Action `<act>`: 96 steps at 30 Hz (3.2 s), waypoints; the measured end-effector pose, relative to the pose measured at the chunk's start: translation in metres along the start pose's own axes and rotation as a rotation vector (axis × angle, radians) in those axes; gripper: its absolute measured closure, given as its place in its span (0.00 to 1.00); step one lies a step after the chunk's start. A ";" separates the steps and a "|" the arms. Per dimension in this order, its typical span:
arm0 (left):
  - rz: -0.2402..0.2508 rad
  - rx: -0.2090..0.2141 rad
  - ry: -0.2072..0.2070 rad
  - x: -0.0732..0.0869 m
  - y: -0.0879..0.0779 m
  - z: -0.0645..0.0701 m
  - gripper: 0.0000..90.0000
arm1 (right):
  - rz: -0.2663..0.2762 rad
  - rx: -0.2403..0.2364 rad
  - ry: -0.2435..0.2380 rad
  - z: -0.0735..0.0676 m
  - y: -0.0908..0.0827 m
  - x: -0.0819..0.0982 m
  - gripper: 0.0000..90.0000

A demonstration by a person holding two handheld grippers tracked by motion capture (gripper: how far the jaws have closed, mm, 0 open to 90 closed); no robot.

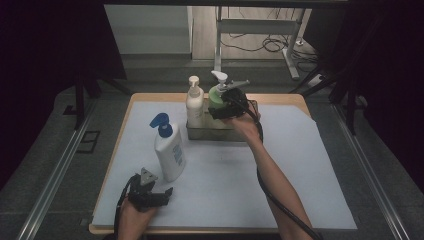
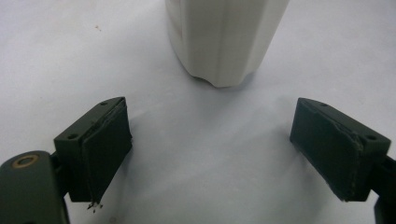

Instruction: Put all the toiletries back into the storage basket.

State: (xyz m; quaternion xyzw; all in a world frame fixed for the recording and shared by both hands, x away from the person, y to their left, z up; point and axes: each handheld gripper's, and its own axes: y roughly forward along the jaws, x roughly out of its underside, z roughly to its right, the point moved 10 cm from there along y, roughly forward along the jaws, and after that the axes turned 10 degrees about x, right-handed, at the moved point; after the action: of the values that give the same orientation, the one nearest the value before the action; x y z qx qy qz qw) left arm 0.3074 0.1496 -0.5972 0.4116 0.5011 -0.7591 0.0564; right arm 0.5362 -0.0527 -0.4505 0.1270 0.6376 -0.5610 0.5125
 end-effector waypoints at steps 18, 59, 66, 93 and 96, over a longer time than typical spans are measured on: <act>0.001 0.000 -0.001 0.000 0.000 0.000 0.13 | -0.029 -0.012 -0.009 -0.009 0.015 0.016 0.14; 0.001 0.000 0.000 0.000 0.000 0.000 0.13 | -0.021 -0.021 0.057 -0.002 0.024 0.018 0.13; 0.000 0.000 0.000 0.000 0.000 0.000 0.13 | -0.016 -0.024 0.059 -0.004 0.027 0.016 0.13; 0.001 0.000 0.000 0.000 0.000 0.000 0.13 | -0.025 -0.083 0.048 0.007 -0.004 0.045 0.34; 0.002 0.000 0.000 0.000 0.000 0.000 0.13 | -0.040 -0.082 0.046 0.011 -0.008 0.054 0.45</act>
State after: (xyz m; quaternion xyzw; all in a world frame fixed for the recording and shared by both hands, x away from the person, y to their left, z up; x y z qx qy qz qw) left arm 0.3075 0.1495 -0.5971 0.4122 0.5008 -0.7590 0.0569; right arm 0.5123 -0.0867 -0.4868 0.1058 0.6741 -0.5415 0.4910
